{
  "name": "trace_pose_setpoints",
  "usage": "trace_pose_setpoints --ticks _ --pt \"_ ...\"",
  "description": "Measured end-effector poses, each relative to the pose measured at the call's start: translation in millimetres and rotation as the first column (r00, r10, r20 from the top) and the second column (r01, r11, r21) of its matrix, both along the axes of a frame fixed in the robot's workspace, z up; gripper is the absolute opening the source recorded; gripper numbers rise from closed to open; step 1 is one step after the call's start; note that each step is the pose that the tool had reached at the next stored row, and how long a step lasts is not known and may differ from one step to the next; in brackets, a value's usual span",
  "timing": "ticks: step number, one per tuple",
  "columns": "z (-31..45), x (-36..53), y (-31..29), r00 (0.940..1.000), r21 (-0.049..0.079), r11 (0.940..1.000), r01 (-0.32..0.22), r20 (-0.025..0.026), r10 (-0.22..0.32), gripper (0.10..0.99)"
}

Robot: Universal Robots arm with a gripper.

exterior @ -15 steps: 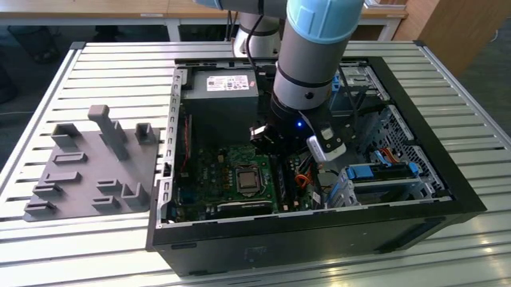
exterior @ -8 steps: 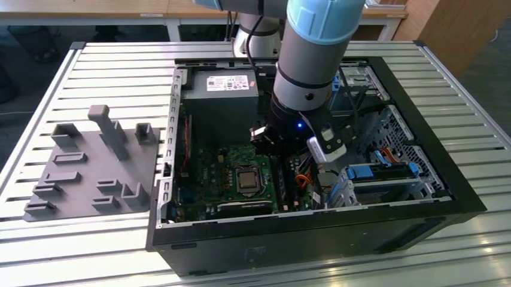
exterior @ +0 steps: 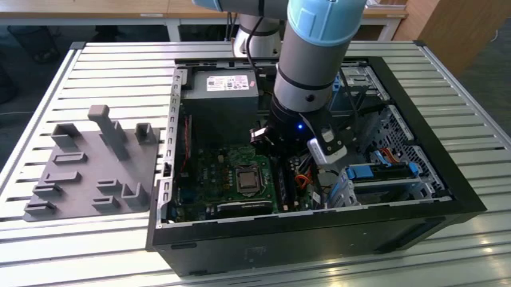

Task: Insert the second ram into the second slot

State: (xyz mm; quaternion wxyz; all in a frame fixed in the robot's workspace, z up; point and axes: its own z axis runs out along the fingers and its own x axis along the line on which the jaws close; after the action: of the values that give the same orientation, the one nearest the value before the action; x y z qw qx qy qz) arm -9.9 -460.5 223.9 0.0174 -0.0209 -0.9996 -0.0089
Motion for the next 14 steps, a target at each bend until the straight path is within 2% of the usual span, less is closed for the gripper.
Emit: trace_pose_setpoints --ticks 14 --pt "-6.9 0.3 -0.1 1.0000 -0.010 0.9999 0.000 0.0000 0.000 0.137"
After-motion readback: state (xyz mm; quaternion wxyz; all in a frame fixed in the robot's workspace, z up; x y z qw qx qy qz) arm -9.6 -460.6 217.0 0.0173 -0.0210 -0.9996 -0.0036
